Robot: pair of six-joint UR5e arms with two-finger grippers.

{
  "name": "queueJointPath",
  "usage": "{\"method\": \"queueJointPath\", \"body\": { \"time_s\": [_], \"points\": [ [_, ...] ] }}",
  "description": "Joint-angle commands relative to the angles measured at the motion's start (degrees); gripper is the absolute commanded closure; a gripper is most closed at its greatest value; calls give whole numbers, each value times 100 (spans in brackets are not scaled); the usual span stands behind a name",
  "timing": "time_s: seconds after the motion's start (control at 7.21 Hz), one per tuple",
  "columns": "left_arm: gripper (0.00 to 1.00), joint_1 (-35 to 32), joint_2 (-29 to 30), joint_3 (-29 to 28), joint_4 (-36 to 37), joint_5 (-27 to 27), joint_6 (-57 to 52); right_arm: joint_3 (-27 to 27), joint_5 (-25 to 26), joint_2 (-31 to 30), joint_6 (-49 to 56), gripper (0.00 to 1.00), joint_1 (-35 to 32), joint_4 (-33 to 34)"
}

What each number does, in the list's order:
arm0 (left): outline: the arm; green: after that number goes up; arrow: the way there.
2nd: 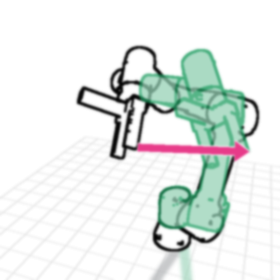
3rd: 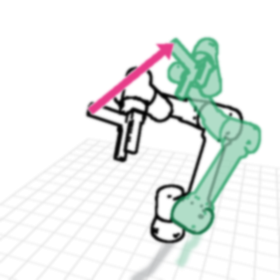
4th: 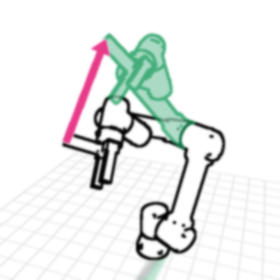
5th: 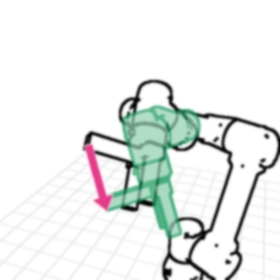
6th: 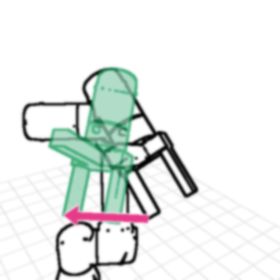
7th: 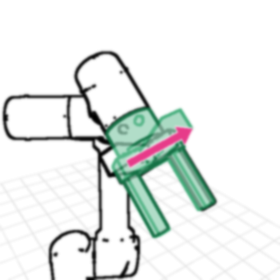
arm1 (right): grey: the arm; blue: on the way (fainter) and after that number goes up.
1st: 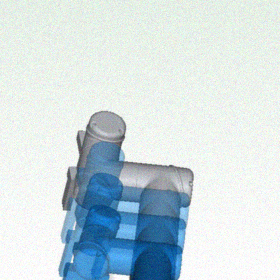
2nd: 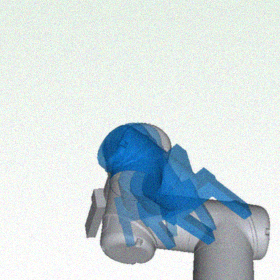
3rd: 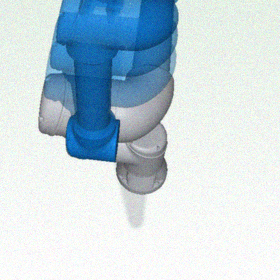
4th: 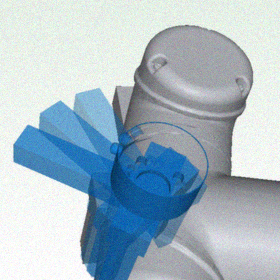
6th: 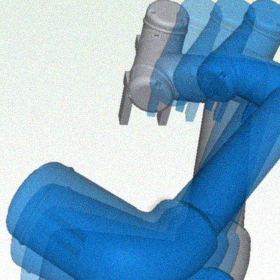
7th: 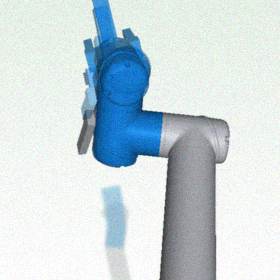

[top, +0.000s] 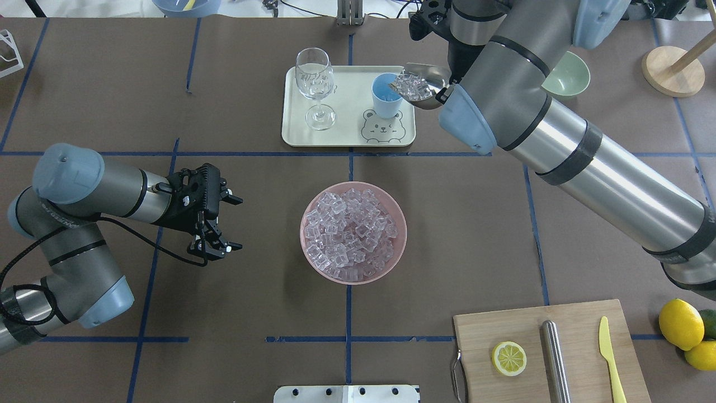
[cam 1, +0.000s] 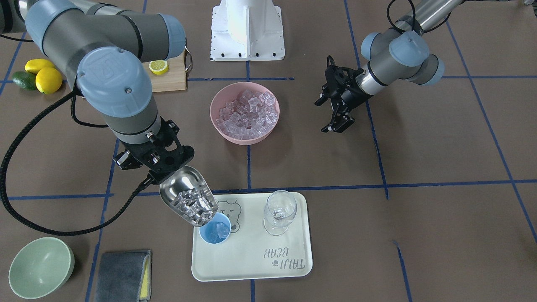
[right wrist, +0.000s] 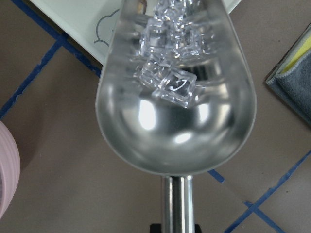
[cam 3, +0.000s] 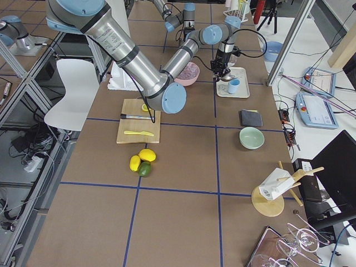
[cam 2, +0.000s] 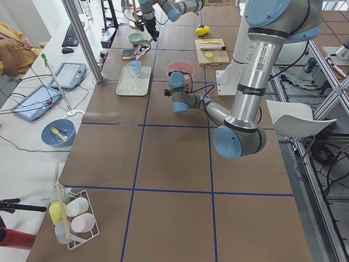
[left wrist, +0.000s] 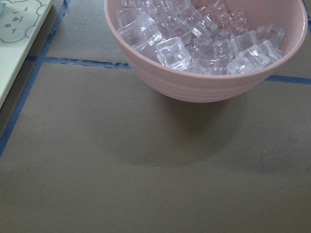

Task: Put ice in cup with scoop
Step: 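Tilt the scoop over the blue cup with the right gripper to pour ice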

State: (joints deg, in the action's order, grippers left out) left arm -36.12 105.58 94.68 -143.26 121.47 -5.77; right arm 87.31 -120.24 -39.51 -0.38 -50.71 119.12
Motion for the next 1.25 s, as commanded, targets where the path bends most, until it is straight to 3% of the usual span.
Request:
{"method": "queueJointPath", "body": {
  "time_s": [0.0, 0.69, 0.83, 1.11],
  "points": [
    [0, 0, -2, -11, -9, 0, -3, -276, 62, 268, 222, 100, -9, 296],
    [0, 0, -2, -20, -18, -9, -3, -356, 62, 277, 311, 100, -27, 296],
    [0, 0, -2, -20, -18, -9, 6, -129, 53, 156, 215, 100, -62, 296],
    [0, 0, 7, -11, -9, 26, -11, 1062, 62, -815, -430, 100, -80, 209]
  ]
}}
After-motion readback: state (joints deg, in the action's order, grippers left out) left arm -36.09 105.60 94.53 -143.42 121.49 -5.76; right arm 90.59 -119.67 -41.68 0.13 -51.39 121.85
